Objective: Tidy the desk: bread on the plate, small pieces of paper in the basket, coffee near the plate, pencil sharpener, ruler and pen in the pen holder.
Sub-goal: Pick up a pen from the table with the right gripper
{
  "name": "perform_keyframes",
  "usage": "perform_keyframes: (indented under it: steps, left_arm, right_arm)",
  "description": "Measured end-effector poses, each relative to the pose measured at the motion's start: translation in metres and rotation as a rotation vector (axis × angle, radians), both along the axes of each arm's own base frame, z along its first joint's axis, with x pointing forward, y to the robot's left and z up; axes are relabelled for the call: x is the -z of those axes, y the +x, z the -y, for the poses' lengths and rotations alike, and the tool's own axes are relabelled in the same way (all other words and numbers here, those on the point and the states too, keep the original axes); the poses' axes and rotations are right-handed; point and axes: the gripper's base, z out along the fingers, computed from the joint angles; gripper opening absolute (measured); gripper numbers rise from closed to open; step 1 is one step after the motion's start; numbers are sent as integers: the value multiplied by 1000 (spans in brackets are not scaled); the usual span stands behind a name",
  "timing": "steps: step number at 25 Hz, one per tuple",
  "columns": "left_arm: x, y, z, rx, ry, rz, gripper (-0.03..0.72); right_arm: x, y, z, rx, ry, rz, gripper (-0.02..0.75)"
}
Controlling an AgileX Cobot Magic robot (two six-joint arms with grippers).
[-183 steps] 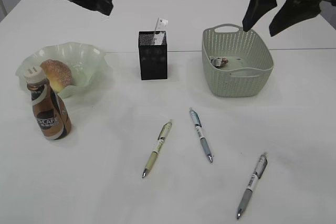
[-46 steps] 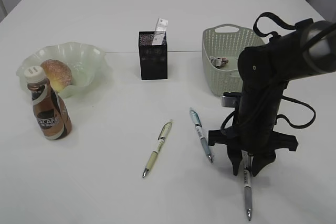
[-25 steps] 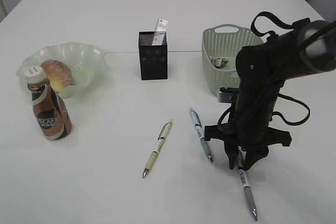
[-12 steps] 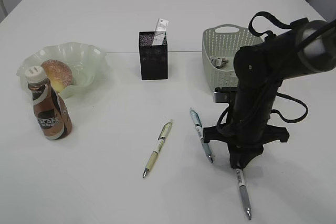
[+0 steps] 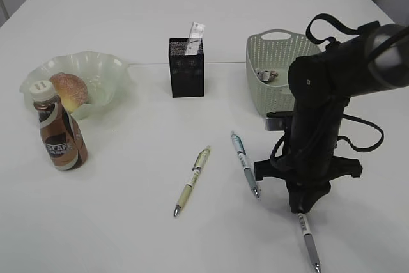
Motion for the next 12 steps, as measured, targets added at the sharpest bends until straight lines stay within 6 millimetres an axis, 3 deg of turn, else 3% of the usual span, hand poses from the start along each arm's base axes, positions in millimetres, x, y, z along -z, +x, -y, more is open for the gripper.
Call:
perform_keyframes:
  steps: [3, 12]
  left_arm:
    - [0, 0, 0, 0, 0, 0, 351]
    - [0, 0, 0, 1, -2, -1, 350]
  right_arm:
    - [-16, -3, 1, -2, 13, 33, 78]
    - [-99, -1, 1, -73, 132, 392, 76]
